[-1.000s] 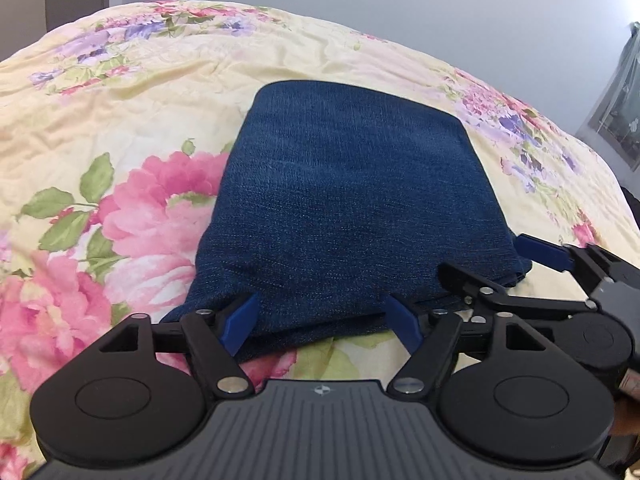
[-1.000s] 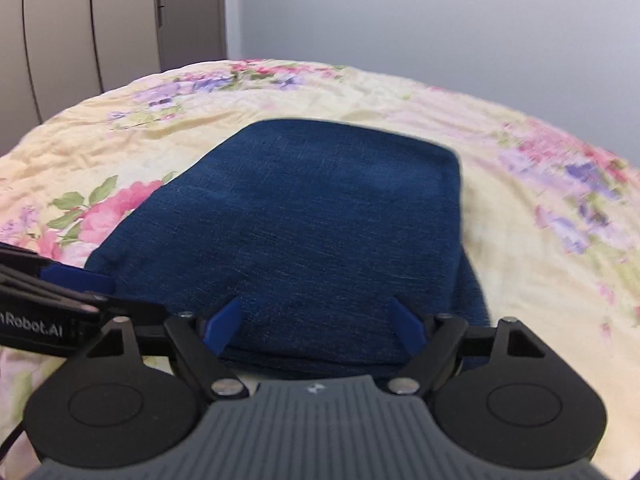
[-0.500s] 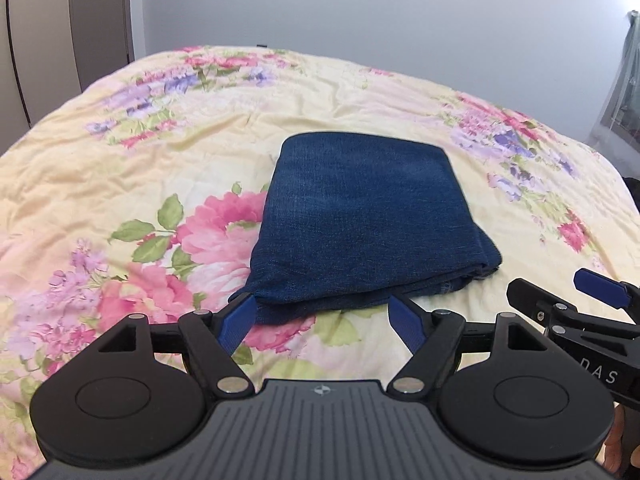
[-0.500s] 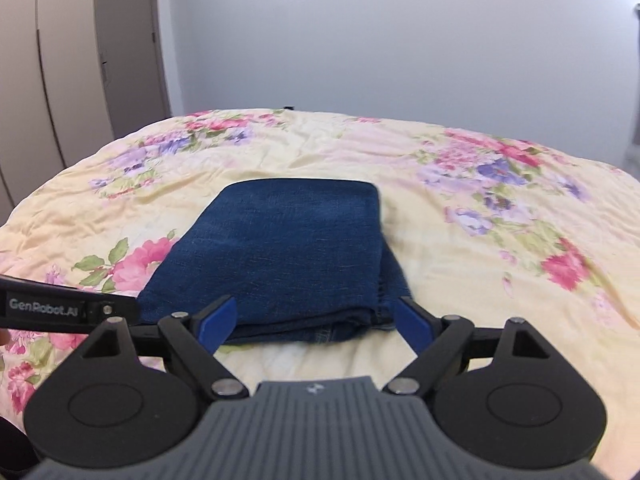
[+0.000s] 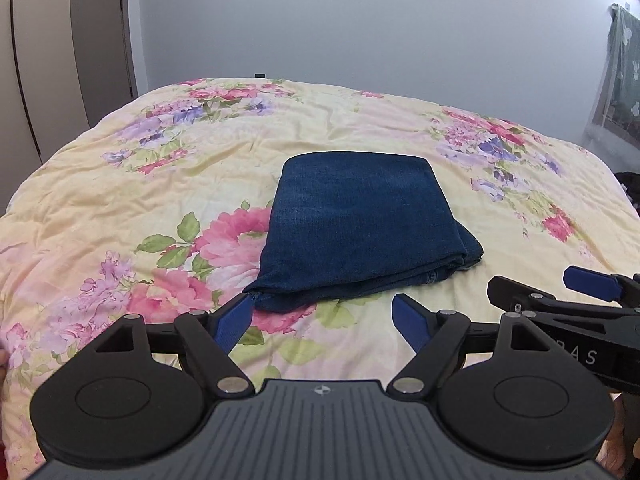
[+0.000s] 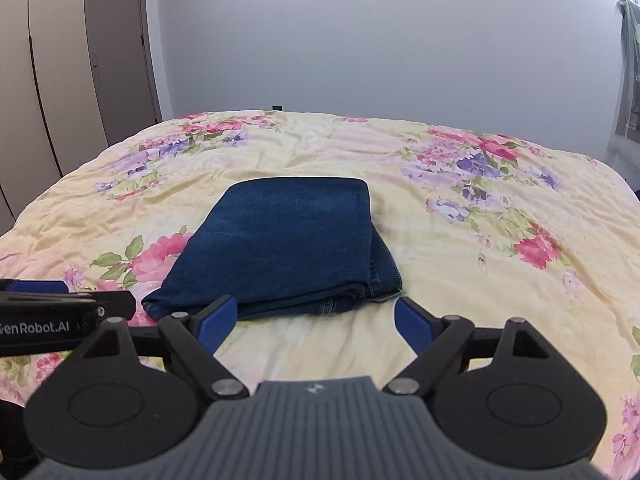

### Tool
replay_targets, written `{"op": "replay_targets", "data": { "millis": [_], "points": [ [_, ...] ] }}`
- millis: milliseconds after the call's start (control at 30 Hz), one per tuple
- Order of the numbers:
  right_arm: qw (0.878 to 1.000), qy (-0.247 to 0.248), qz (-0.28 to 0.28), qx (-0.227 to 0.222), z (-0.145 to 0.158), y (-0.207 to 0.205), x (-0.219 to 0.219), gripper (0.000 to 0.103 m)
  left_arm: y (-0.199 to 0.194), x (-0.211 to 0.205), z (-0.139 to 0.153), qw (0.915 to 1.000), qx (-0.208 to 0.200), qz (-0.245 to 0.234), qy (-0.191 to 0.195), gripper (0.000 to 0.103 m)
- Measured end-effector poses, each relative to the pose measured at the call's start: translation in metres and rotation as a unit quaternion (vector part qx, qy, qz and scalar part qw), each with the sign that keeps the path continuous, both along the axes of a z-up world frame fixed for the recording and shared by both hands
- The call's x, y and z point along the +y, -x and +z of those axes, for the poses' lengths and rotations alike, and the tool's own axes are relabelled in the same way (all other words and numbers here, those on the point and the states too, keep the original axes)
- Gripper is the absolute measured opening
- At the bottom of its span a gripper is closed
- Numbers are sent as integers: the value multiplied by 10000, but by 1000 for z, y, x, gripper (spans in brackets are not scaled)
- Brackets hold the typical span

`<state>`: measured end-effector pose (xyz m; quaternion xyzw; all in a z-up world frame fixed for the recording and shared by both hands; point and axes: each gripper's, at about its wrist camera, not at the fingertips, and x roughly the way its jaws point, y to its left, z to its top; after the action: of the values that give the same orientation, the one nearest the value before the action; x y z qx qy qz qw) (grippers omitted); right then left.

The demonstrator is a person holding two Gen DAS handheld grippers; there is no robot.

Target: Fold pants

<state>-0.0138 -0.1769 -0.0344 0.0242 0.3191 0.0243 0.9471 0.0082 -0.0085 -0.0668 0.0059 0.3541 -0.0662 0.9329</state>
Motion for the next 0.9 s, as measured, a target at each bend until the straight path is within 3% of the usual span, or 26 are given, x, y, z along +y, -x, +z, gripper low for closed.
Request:
{"op": "replay_targets", "data": {
  "millis": [267,567,900],
  "points": [
    [9997,-222,15,117,-9,-2,1,82,1,-1,-3,10000,-59,25,-59,93],
    [9999,-38,144,75,-7,-7,5,82,-9,4,-6,9999,-92,143,22,93],
    [9999,14,115,32,-2,-15,5,82,-10,-10,-12,9953,-387,49,-890,94]
  ]
}}
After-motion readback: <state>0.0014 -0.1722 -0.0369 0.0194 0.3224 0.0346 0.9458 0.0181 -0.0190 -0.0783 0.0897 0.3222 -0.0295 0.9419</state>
